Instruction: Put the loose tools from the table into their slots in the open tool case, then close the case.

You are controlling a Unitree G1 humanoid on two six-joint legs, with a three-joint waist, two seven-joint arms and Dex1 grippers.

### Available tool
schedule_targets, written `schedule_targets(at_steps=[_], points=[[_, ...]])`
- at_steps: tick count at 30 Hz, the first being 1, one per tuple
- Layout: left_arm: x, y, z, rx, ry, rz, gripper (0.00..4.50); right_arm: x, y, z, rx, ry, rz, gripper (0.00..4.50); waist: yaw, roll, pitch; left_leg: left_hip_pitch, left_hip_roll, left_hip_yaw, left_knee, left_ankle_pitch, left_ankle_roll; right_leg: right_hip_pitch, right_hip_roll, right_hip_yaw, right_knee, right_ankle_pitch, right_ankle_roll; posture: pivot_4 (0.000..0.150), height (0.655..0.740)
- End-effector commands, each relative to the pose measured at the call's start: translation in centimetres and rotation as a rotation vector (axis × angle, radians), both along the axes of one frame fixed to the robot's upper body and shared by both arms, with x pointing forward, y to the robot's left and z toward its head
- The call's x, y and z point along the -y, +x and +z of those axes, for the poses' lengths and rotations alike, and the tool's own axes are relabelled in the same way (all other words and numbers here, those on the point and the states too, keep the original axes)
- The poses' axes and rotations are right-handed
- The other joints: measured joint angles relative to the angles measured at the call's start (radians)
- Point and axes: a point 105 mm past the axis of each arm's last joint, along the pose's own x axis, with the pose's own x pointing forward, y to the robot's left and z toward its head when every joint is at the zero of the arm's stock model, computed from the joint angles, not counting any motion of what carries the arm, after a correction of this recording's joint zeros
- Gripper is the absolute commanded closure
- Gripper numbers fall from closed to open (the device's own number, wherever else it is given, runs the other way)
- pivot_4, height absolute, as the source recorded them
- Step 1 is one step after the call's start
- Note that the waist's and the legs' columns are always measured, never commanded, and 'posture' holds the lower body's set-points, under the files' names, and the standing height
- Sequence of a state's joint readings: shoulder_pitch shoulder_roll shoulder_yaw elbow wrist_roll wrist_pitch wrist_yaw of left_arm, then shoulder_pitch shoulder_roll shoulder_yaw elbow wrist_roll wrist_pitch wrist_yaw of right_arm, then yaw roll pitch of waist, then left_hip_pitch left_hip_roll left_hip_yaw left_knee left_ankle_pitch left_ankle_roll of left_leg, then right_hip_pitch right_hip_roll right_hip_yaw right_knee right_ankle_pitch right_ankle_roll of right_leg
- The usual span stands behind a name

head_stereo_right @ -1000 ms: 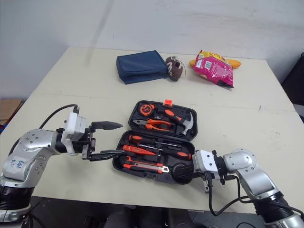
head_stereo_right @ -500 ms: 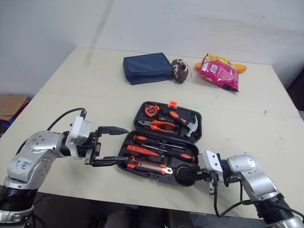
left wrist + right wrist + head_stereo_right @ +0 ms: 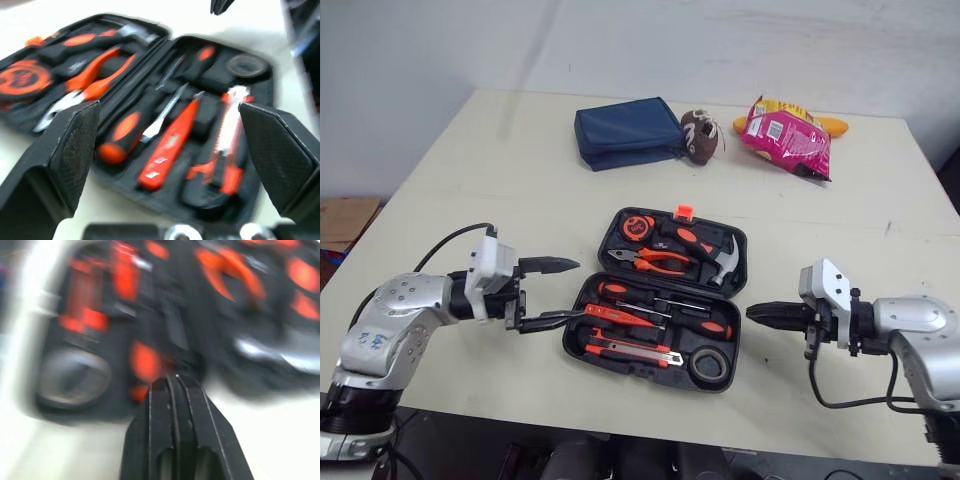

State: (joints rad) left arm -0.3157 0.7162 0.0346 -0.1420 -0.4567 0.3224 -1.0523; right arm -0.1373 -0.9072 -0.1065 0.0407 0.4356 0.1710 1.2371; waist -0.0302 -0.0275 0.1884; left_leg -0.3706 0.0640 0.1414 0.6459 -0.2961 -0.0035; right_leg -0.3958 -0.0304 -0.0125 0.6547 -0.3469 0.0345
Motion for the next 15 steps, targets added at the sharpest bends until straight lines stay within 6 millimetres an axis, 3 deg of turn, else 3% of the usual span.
schedule_targets(at_steps=[1, 8, 9, 12, 15], points=[[-0.6, 1.9, -0.7, 0.02, 0.055, 0.087, 0.9, 1.6, 0.8, -1.2, 0.02, -0.077, -0.065, 4.5, 0.0, 0.0, 0.0, 0.0, 0.0, 0.001, 0.0, 0.0, 0.0, 0.0, 0.0, 0.001, 0.0, 0.0, 0.0, 0.15, 0.74], [-0.9, 5.8, -3.1, -0.013, 0.1, 0.236, 4.19, 0.2, 1.7, -3.1, 0.033, -0.106, -0.079, 4.5, -0.007, -0.001, 0.0, 0.001, 0.002, 0.004, 0.001, 0.003, -0.006, -0.001, 0.002, 0.004, 0.001, 0.0, 0.001, 0.15, 0.74], [-0.8, 6.3, -3.2, -0.007, 0.105, 0.252, 4.37, 0.0, 1.8, -3.1, 0.037, -0.099, -0.082, 4.5, -0.008, -0.001, 0.0, 0.001, 0.002, 0.004, 0.001, 0.003, -0.006, -0.001, 0.003, 0.004, 0.001, 0.0, 0.001, 0.15, 0.74], [-0.3, 7.3, -3.3, 0.003, 0.104, 0.275, 4.37, -1.3, 2.1, -3.3, 0.043, -0.091, -0.079, 4.5, -0.011, -0.002, 0.0, 0.002, 0.002, 0.005, 0.002, 0.005, -0.008, -0.001, 0.003, 0.004, 0.004, 0.0, 0.001, 0.15, 0.74], [1.2, 6.6, -4.5, -0.058, 0.122, 0.193, 4.37, -3.2, 2.7, -3.0, 0.076, -0.076, -0.057, 4.5, -0.021, -0.002, 0.0, 0.003, 0.003, 0.005, 0.001, 0.006, -0.01, -0.001, 0.004, 0.005, 0.006, 0.0, 0.001, 0.15, 0.74]])
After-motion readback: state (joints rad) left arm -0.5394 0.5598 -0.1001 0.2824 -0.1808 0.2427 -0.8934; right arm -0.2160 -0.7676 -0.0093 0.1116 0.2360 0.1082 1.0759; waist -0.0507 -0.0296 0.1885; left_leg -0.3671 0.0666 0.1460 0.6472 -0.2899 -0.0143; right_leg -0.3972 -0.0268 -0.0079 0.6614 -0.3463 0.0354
